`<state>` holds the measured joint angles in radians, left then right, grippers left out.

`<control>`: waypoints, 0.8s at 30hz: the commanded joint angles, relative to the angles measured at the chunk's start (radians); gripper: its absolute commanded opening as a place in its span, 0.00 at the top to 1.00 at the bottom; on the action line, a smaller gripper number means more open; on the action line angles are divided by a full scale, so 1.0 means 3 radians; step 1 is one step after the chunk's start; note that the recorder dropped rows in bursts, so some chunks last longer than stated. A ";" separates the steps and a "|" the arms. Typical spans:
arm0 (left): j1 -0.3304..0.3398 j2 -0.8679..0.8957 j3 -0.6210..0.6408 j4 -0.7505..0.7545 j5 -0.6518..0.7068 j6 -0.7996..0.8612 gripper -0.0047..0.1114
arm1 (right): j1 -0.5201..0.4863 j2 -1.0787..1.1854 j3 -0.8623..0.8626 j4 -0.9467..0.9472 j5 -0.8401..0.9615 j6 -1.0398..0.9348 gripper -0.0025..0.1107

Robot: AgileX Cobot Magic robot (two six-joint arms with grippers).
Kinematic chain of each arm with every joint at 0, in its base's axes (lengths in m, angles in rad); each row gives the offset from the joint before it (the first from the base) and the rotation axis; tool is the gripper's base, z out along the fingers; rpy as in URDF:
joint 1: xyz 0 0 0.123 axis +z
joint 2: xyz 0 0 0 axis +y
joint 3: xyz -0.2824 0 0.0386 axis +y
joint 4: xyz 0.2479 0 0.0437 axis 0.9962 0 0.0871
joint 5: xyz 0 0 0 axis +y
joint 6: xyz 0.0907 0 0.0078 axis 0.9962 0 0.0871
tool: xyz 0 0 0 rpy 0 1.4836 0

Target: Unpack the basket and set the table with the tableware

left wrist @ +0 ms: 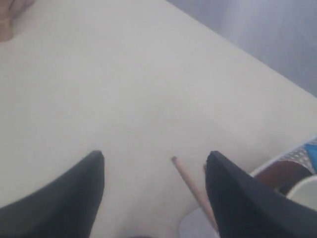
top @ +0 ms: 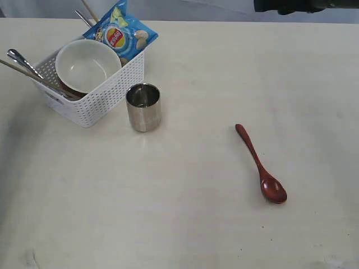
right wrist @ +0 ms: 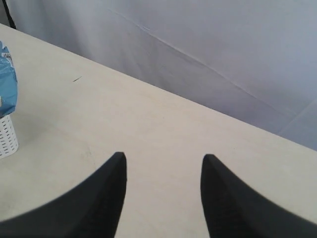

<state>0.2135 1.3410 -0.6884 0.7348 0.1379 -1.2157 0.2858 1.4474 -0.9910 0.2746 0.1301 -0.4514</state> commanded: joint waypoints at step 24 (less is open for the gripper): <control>0.0146 0.0704 -0.0100 -0.0054 -0.0882 -0.0108 0.47 | -0.0013 -0.0019 0.0014 0.0130 0.0020 -0.0018 0.58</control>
<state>0.2533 1.5518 -0.7139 0.7244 -0.1264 -1.2554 0.2858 1.4474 -0.9910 0.3098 0.1387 -0.4514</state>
